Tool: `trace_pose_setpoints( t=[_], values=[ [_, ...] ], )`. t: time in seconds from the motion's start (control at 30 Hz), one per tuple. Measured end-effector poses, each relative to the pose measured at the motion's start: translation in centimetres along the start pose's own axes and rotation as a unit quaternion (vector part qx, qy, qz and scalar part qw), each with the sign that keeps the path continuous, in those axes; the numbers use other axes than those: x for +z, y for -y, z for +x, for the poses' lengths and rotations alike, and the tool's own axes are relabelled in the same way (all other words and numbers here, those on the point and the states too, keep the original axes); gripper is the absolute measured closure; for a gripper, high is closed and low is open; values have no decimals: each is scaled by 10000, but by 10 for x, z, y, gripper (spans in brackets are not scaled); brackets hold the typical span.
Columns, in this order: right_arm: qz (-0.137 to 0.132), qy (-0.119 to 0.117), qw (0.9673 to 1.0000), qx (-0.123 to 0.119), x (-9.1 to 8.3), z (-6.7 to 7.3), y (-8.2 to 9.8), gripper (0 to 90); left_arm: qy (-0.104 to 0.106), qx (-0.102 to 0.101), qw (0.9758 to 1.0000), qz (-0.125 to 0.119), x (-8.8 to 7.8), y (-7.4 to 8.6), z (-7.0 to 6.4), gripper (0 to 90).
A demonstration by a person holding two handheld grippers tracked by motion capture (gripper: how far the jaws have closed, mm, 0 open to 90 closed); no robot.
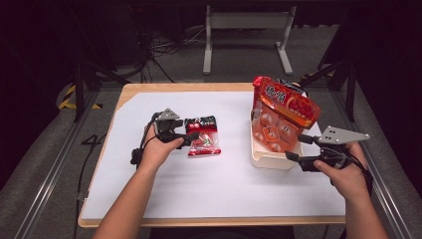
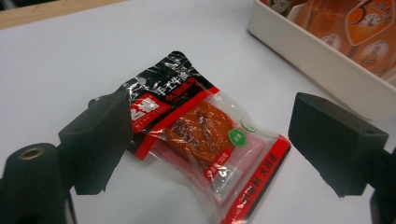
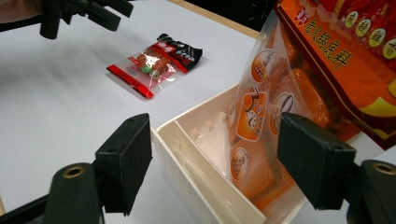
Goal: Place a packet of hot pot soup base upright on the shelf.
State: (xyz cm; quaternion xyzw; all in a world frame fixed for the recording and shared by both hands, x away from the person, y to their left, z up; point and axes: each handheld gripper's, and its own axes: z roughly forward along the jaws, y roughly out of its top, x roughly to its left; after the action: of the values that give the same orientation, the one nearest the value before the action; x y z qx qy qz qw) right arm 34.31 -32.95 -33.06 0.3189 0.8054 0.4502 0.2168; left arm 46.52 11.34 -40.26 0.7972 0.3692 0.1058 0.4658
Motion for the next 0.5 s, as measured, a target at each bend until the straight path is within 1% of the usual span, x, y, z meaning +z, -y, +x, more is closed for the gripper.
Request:
trace_pose_setpoints(
  t=[0.03,0.13,0.17,0.2,0.23,0.27,0.3,0.33,0.47,0.5],
  values=[
    [0,0,10000,0,0,0,0,276,0,0,10000,0,0,0,0,137],
    [-9,-38,10000,-28,2,0,-1,272,-121,42,9999,34,9,3,3,119],
    [-6,-44,10000,-32,2,1,-1,273,-180,17,9998,35,11,4,4,113],
    [0,-44,10000,-40,2,1,-1,272,-181,-53,9998,-13,14,4,6,110],
    [-1,-43,10000,-42,3,1,-2,273,-169,-123,9998,-27,17,5,8,111],
    [-1,-43,10000,-42,3,1,-2,273,-169,-123,9998,-27,17,5,8,111],
    [12,-44,10000,-58,4,1,-2,271,-147,-185,9997,-32,22,6,10,111],
    [16,-51,10000,-61,4,2,-2,270,-98,-200,9998,3,24,7,11,115],
    [37,-65,10000,-67,6,2,-2,267,-66,-162,9998,94,31,8,11,130],
    [50,-62,9999,-61,7,2,-2,267,-9,-138,9998,122,35,9,12,137]
  ],
)
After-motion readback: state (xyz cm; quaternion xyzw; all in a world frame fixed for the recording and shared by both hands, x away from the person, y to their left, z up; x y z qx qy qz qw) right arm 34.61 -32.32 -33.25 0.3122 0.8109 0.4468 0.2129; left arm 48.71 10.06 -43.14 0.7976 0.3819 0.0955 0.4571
